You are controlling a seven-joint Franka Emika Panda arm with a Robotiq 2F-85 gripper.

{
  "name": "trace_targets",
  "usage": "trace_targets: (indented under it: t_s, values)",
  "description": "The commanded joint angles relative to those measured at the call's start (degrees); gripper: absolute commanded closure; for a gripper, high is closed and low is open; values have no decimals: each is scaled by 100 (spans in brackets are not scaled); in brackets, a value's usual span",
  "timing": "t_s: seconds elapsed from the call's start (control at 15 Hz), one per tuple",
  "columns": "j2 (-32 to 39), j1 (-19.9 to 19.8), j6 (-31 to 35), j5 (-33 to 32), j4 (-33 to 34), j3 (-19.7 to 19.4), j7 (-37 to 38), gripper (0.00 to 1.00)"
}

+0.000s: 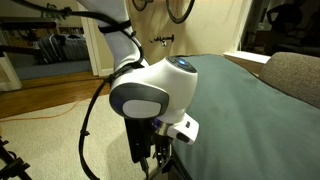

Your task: Open the zip

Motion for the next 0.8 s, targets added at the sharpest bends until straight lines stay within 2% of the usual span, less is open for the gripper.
trace_targets:
  t_s: [0.0, 0.73]
  values:
    - [-15, -78, 287, -60, -78, 91, -34, 0]
    - [154, -548, 1104, -36, -281, 509, -172, 0]
